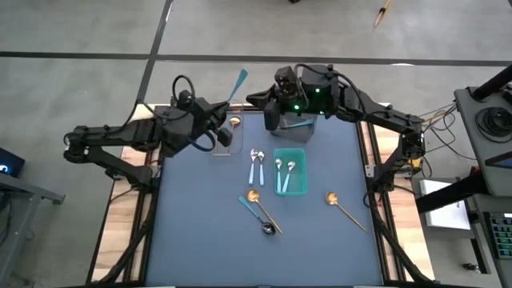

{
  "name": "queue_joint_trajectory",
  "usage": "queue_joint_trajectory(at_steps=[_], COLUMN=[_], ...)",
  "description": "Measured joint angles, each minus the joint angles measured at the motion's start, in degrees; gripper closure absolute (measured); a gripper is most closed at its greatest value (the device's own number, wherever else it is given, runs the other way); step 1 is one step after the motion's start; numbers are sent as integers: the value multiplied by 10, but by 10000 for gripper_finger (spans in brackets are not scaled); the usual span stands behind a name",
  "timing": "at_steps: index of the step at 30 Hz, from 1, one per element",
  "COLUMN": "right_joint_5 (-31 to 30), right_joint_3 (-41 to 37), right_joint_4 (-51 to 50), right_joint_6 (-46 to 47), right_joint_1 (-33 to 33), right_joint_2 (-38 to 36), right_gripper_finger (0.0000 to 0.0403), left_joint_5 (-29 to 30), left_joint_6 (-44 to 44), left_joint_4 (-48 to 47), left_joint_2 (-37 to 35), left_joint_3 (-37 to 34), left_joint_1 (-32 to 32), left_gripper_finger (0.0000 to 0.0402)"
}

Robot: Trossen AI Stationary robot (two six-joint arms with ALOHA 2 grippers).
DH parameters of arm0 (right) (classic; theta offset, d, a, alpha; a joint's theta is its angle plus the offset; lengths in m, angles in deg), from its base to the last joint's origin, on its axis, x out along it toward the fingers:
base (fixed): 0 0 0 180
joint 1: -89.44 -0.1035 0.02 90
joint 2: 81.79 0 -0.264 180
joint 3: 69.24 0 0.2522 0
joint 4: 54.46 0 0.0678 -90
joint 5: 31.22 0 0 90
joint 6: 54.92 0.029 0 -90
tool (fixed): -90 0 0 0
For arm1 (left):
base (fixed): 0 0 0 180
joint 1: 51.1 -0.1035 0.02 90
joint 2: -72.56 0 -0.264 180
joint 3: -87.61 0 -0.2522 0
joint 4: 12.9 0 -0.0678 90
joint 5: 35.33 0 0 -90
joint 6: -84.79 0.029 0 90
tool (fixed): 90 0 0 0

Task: Sort silverware by color (type)
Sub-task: Put the blue spoon into the black bin

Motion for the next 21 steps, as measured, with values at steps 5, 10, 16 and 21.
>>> queue_joint_trajectory(at_steps=[5, 10, 16, 21], right_joint_5=[-2, -24, -37, -47], right_joint_3=[0, -1, -1, -1], right_joint_4=[1, 3, 5, 5], right_joint_6=[30, 31, 32, 31], right_joint_1=[1, 0, 1, 1], right_joint_2=[0, 0, 0, 0], right_gripper_finger=[310, 247, 208, 205], left_joint_5=[0, 0, 0, 0], left_joint_6=[-6, -7, -14, -18], left_joint_4=[42, 68, 99, 110], left_joint_2=[18, 37, 55, 62], left_joint_3=[0, 0, 0, 0], left_joint_1=[0, 0, 0, 0], left_gripper_finger=[401, 401, 401, 401])
